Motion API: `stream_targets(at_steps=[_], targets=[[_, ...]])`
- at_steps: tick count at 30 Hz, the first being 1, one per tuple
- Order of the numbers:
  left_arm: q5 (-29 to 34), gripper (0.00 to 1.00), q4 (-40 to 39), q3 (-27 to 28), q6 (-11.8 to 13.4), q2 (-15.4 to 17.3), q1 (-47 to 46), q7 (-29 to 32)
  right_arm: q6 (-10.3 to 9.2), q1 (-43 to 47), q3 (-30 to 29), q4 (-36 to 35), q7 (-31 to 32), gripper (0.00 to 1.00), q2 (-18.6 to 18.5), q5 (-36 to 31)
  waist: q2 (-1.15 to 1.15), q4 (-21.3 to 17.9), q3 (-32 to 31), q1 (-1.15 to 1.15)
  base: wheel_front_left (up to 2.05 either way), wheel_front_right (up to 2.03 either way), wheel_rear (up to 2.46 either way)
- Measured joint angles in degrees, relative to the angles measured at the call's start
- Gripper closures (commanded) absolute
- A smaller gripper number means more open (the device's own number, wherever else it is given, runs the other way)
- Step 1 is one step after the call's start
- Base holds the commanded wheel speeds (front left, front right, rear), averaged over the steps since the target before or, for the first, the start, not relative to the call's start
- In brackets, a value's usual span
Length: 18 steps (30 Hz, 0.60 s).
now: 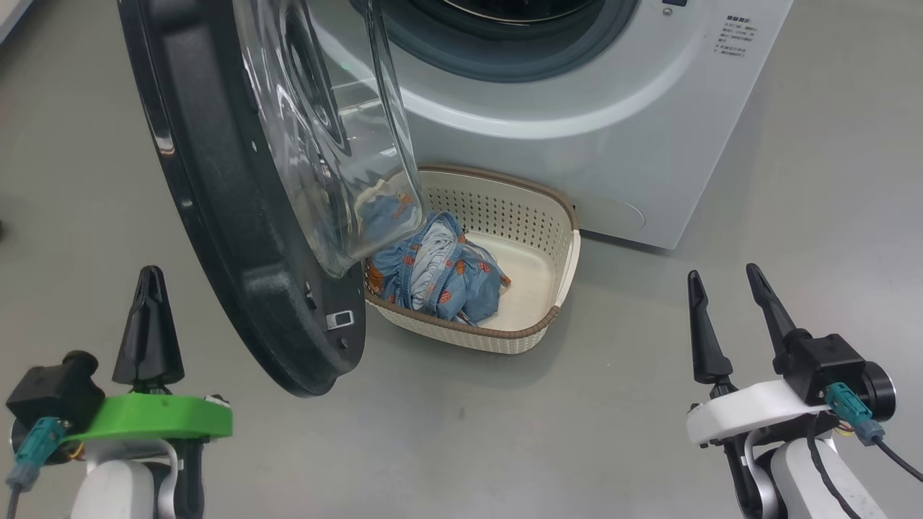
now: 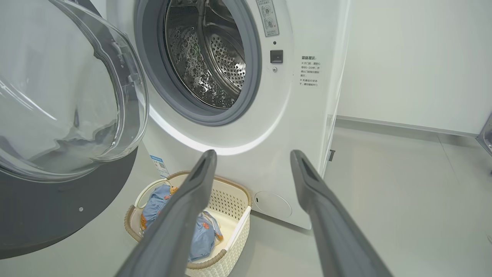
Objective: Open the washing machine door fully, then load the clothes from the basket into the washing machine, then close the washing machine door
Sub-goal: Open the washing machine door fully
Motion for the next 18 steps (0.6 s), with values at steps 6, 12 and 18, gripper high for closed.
stream_targets(at_steps=[6,12,18], targets=[[0.93,1.00,-6.10,1.89,-0.08,0.01,-2.07,-0.01,0.48,0.04,-0.36,0.05,0.00,0.00,0.69,-0.43,0.00,0.08,-0.35,0.00,0.00,0.00,0.00],[1.71,1.00,-13.45,3.61,-0.27,-0.01,-4.61,-0.29,0.68,0.18,-0.91,0.23,0.00,0.00,0.99,-1.00,0.00,0.16,-0.74,0.00,0.00,0.00,0.00],[2.03,1.00,-21.89,3.47,-0.52,0.00,-6.39,-0.33,1.23,0.79,-1.33,0.24,0.00,0.00,1.54,-1.09,0.00,0.19,-0.91,0.00,0.00,0.00,0.00]])
